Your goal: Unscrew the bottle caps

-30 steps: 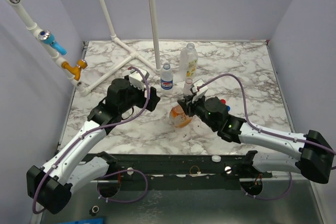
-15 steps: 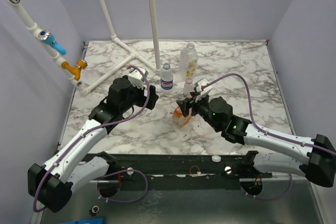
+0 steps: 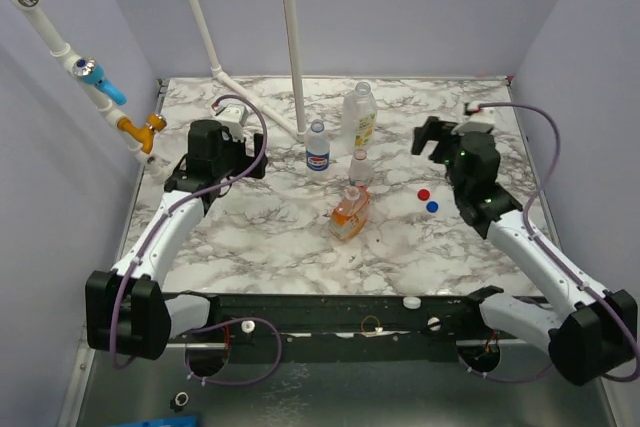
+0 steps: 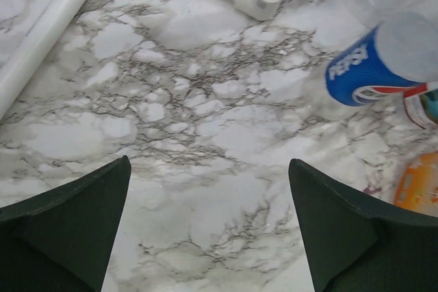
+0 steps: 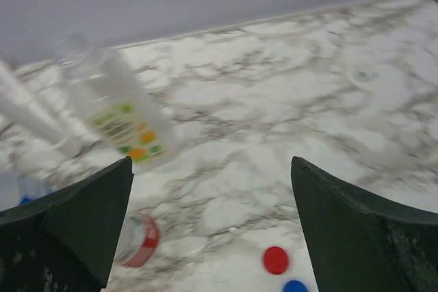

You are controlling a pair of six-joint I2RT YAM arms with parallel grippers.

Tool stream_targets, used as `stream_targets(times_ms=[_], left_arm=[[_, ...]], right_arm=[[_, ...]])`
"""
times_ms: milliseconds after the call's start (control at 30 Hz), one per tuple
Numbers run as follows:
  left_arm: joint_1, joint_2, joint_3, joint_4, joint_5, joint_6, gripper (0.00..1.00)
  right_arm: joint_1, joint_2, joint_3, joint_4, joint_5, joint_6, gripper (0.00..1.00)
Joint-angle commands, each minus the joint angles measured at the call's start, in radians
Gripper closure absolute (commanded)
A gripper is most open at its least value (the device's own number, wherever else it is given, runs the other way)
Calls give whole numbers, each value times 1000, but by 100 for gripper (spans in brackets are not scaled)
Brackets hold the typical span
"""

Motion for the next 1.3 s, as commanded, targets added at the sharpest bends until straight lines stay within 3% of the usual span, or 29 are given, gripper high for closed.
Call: stream_targets(times_ms=[0, 133, 200, 333, 467, 667, 733, 900, 1067, 1267], left_arm=[[107, 100, 47, 33, 111, 103, 1], [125, 166, 57, 35, 117, 126, 1], [144, 196, 53, 60, 127, 110, 1], [216, 229, -12, 181, 175, 62, 1], [286, 256, -149, 459, 175, 21, 1], [299, 358, -282, 837, 168, 2, 1], [298, 394, -232, 790, 166, 3, 1], [318, 424, -218, 757, 177, -16, 1], [348, 444, -466, 1197, 206, -50, 1], [353, 443, -495, 1247, 163, -64, 1]], right_arm=[[-322, 12, -72, -17, -234, 227, 0], [-485, 121, -74, -4, -234, 366, 0], [-527, 150, -97, 33, -140, 409, 0], [-529, 201, -235, 290, 179, 285, 0], [-599, 272, -267, 329, 246, 251, 0], [-616, 319, -392, 648, 161, 133, 0], [-619, 325, -423, 763, 119, 44, 0], [-619, 326, -482, 814, 35, 2, 0], [-620, 369, -562, 957, 40, -1, 0], [-618, 474, -573, 1113, -32, -34, 0]])
